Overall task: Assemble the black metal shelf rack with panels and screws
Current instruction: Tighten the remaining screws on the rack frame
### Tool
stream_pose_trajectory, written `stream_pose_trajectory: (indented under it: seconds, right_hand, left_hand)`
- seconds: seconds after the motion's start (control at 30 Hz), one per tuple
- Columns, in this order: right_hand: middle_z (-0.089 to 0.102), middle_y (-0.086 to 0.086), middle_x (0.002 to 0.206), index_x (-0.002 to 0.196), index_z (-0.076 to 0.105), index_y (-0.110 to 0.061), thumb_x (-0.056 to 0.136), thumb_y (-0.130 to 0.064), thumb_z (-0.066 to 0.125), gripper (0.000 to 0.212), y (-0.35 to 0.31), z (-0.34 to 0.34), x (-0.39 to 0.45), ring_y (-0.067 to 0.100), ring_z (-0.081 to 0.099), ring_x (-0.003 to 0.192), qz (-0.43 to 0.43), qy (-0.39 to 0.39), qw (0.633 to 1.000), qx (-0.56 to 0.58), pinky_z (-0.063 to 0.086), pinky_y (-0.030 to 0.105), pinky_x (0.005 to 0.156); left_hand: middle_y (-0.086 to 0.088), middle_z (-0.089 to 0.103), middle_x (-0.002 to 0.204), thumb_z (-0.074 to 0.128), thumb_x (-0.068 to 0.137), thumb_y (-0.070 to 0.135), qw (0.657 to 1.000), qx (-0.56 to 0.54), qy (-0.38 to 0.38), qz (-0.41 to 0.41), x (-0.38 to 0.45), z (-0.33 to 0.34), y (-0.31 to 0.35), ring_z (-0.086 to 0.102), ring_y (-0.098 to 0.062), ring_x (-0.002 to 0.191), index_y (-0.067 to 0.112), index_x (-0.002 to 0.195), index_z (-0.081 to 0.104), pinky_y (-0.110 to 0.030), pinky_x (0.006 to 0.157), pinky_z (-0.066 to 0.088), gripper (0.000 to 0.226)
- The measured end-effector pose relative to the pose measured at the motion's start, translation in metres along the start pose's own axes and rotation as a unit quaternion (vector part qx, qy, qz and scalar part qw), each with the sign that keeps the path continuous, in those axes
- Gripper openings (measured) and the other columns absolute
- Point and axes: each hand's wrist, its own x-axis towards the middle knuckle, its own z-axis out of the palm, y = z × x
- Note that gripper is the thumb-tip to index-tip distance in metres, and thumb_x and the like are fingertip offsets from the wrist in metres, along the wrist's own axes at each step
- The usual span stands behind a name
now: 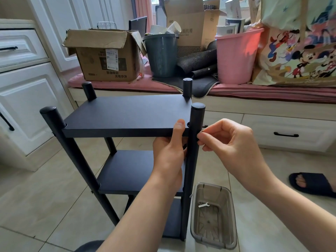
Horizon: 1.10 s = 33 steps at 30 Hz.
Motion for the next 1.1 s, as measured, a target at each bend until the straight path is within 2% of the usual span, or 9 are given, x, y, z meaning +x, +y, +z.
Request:
stream_pose_trajectory:
  seconds: [0.13,0.23,0.5,0.67,0.77,0.83,0.93,1.03,1.1]
  right_hand:
    - [0.073,-0.004,0.073,0.081,0.069,-0.018,0.085,-0.016,0.076,0.008,0.0019,0.0017,-0.0008,0.013,0.071,0.069,-0.015,0.010,0.999,-0.035,0.059,0.041,0.073]
    - [0.070,-0.007,0.071,0.082,0.067,-0.018,0.084,-0.016,0.076,0.009,0.0015,0.0033,-0.0005,0.009,0.068,0.069,-0.046,0.017,0.996,-0.077,0.058,0.031,0.069]
    - [0.066,-0.010,0.068,0.081,0.065,-0.017,0.082,-0.013,0.077,0.012,0.0020,0.0036,0.0025,0.006,0.064,0.066,-0.097,0.026,0.986,-0.135,0.049,0.012,0.062]
    - [0.071,-0.008,0.067,0.079,0.071,-0.017,0.081,-0.011,0.079,0.010,0.0033,0.0009,0.0024,0.007,0.068,0.063,-0.056,0.025,0.995,-0.074,0.055,0.021,0.063]
    - [0.073,-0.003,0.068,0.077,0.072,-0.015,0.079,-0.008,0.080,0.011,0.0013,-0.0038,0.0033,0.011,0.070,0.061,-0.027,-0.002,1.000,0.001,0.055,0.021,0.062]
    - [0.073,-0.002,0.069,0.076,0.071,-0.015,0.079,-0.010,0.081,0.012,0.0011,-0.0042,0.0033,0.012,0.070,0.060,-0.033,-0.008,0.999,-0.001,0.055,0.021,0.061]
    - [0.073,-0.002,0.070,0.077,0.070,-0.015,0.078,-0.014,0.081,0.012,0.0018,-0.0035,0.0023,0.012,0.070,0.061,-0.037,-0.010,0.999,-0.010,0.056,0.023,0.062]
    - [0.073,-0.003,0.071,0.078,0.069,-0.018,0.075,-0.019,0.083,0.014,0.0024,-0.0040,0.0021,0.011,0.069,0.062,-0.028,0.004,1.000,-0.014,0.057,0.026,0.064]
    - [0.072,-0.004,0.073,0.082,0.069,-0.022,0.072,-0.025,0.084,0.018,0.0028,-0.0050,0.0028,0.011,0.067,0.063,-0.014,0.011,1.000,-0.019,0.057,0.031,0.068]
  left_hand:
    - [-0.006,0.077,0.083,0.060,0.098,0.034,1.000,-0.003,0.005,-0.005,-0.0018,0.0014,0.0000,0.074,-0.016,0.079,0.019,0.070,0.073,-0.039,0.077,0.058,0.034]
    - [-0.010,0.077,0.089,0.059,0.098,0.035,1.000,-0.001,0.009,-0.005,-0.0021,0.0023,0.0006,0.075,-0.019,0.085,0.009,0.085,0.071,-0.043,0.083,0.058,0.031]
    - [-0.008,0.077,0.087,0.058,0.100,0.034,1.000,-0.003,0.006,-0.007,-0.0020,0.0035,-0.0006,0.074,-0.017,0.082,0.009,0.086,0.071,-0.035,0.077,0.059,0.031]
    - [-0.009,0.077,0.089,0.056,0.099,0.037,1.000,0.001,-0.009,0.004,-0.0050,0.0026,0.0000,0.074,-0.020,0.086,0.009,0.086,0.070,-0.044,0.086,0.056,0.034]
    - [-0.007,0.076,0.085,0.055,0.099,0.040,1.000,0.005,-0.021,0.007,-0.0076,0.0023,-0.0004,0.074,-0.019,0.085,0.015,0.082,0.071,-0.048,0.090,0.056,0.034]
    - [-0.005,0.076,0.084,0.054,0.098,0.041,1.000,0.001,-0.028,0.003,-0.0088,0.0024,-0.0004,0.074,-0.018,0.084,0.019,0.077,0.074,-0.049,0.090,0.055,0.036]
    - [-0.003,0.076,0.082,0.055,0.098,0.042,1.000,-0.005,-0.031,-0.002,-0.0089,0.0018,-0.0021,0.073,-0.015,0.081,0.024,0.071,0.076,-0.045,0.087,0.055,0.038]
    - [0.000,0.077,0.087,0.057,0.091,0.049,1.000,-0.002,-0.029,-0.001,-0.0096,0.0018,-0.0021,0.073,-0.013,0.086,0.021,0.089,0.071,-0.039,0.083,0.056,0.032]
    - [0.002,0.077,0.089,0.058,0.085,0.053,1.000,0.002,-0.026,-0.002,-0.0100,0.0006,-0.0033,0.073,-0.012,0.088,0.023,0.091,0.070,-0.034,0.081,0.054,0.032]
